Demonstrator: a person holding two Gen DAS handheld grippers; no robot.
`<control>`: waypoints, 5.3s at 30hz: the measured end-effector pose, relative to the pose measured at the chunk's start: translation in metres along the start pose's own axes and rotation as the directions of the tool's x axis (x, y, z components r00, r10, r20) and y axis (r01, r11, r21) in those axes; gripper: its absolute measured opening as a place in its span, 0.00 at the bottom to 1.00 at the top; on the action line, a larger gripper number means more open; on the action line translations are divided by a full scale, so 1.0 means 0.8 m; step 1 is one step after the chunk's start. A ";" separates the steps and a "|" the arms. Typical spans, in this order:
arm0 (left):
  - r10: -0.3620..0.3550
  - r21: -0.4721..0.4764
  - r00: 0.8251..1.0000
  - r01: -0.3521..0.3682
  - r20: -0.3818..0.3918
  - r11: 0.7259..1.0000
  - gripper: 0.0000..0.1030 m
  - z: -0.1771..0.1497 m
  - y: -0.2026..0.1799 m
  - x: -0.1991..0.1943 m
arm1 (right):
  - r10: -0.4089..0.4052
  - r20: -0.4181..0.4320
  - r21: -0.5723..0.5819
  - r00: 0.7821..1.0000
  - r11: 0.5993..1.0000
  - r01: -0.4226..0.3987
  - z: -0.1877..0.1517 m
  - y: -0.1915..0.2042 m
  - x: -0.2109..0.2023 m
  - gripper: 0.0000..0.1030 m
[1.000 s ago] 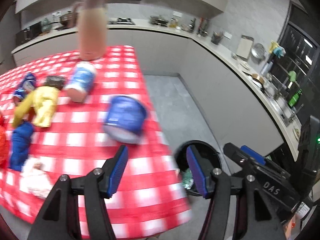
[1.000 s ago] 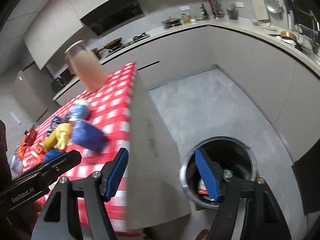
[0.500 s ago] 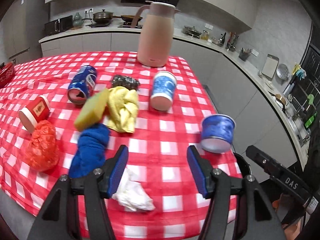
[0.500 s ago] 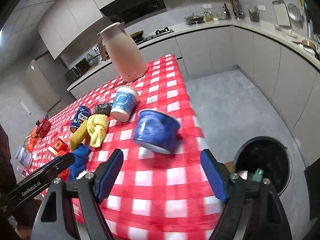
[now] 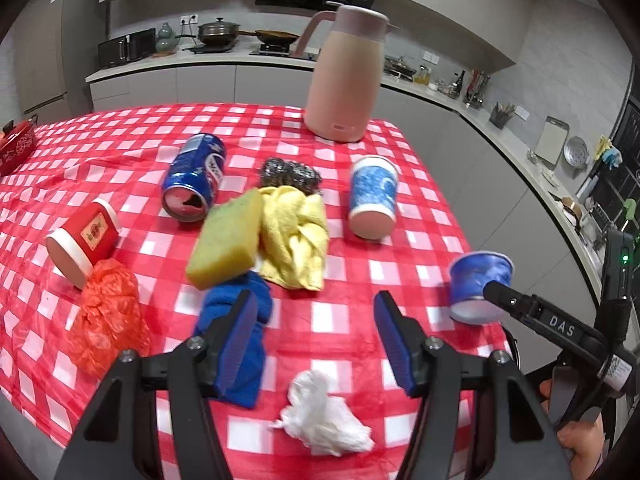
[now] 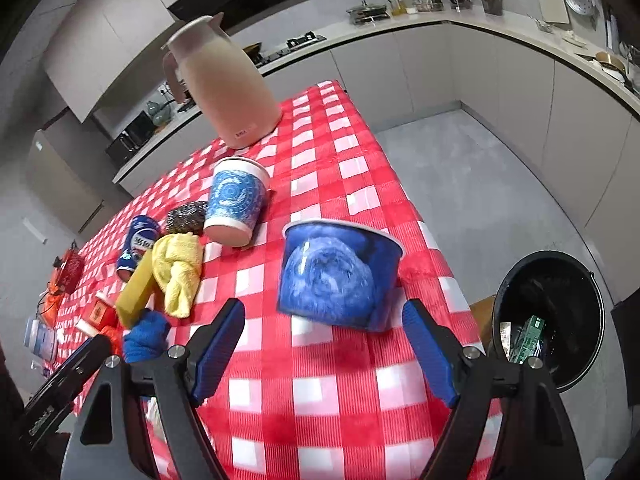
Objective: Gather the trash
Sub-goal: 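Grasp the yellow-green sponge with the left gripper while the right grasps the blue cup, then carry the sponge and blue cup to the bin and release them, then return both grippers to the table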
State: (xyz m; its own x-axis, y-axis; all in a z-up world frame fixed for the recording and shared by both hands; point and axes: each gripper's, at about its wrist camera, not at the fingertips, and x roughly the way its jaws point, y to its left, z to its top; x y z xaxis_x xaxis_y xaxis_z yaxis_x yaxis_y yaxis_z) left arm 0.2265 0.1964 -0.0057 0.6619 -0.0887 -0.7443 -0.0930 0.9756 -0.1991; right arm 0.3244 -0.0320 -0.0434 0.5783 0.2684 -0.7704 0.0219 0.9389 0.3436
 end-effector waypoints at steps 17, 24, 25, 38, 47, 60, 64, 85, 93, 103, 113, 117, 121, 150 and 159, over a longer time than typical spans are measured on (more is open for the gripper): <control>0.081 -0.041 0.997 -0.082 -0.019 0.996 0.60 0.038 0.067 0.040 | -0.048 -0.066 0.035 0.997 0.998 0.051 0.014 0.011 0.051 0.80; 0.078 -0.022 0.994 -0.080 -0.072 0.997 0.60 0.044 0.077 0.067 | -0.046 -0.030 -0.017 0.999 0.999 0.045 0.012 0.032 0.051 0.75; 0.072 -0.016 0.994 -0.074 -0.079 0.997 0.61 0.044 0.076 0.072 | -0.039 -0.024 -0.017 0.999 0.999 0.038 0.013 0.035 0.050 0.75; 0.067 -0.026 0.987 -0.071 -0.143 0.997 0.57 0.038 0.091 0.121 | -0.039 -0.048 -0.030 0.998 0.999 0.037 0.011 0.048 0.067 0.76; 0.017 -0.066 0.995 -0.024 -0.094 0.998 0.41 0.033 0.095 0.102 | -0.027 -0.035 -0.043 0.999 0.999 0.026 0.010 0.048 0.064 0.75; -0.067 -0.057 0.998 0.066 -0.017 0.996 0.41 0.032 0.051 0.041 | 0.055 0.031 -0.064 0.998 0.997 -0.053 0.011 0.045 0.018 0.75; -0.096 -0.036 0.995 0.095 -0.018 0.995 0.41 0.022 0.021 0.033 | 0.079 0.036 -0.081 0.996 0.994 -0.076 0.007 0.037 0.004 0.75; -0.232 0.118 0.970 0.239 -0.071 0.964 0.41 -0.012 -0.169 0.040 | 0.023 0.121 0.019 0.992 1.000 -0.025 0.003 -0.108 -0.098 0.75; -0.279 0.182 0.952 0.298 -0.124 0.937 0.41 -0.029 -0.233 0.053 | -0.044 0.142 0.096 0.989 0.995 0.031 -0.003 -0.174 -0.126 0.75; -0.330 0.239 0.917 0.380 -0.223 0.894 0.41 -0.061 -0.313 0.075 | -0.148 0.130 0.223 0.981 0.968 0.116 -0.028 -0.278 -0.155 0.75; -0.306 0.249 0.899 0.389 -0.313 0.887 0.41 -0.097 -0.378 0.107 | -0.170 0.069 0.273 0.983 0.951 0.146 -0.046 -0.357 -0.144 0.75; -0.271 0.237 0.896 0.365 -0.351 0.900 0.41 -0.115 -0.391 0.127 | -0.146 0.021 0.284 0.989 0.949 0.134 -0.049 -0.391 -0.120 0.75; -0.235 0.232 0.895 0.338 -0.380 0.912 0.41 -0.129 -0.404 0.150 | -0.128 -0.023 0.274 0.992 0.953 0.129 -0.048 -0.414 -0.092 0.75; -0.230 0.163 0.940 0.276 -0.252 0.947 0.65 -0.068 -0.367 0.082 | -0.090 0.047 0.179 0.995 0.980 0.081 0.002 -0.375 -0.099 0.76; -0.204 0.133 0.960 0.231 -0.190 0.964 0.65 -0.037 -0.274 0.046 | -0.028 0.085 0.117 0.996 0.993 0.017 0.000 -0.258 -0.112 0.76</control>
State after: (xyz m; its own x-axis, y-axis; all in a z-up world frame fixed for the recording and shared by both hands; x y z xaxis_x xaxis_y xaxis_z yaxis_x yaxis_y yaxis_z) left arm 0.2491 -0.0264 -0.0087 0.5132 -0.3228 -0.7952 0.1624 0.9464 -0.2793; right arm 0.2684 -0.2500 -0.0455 0.6446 0.2232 -0.7312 0.1273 0.9117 0.3906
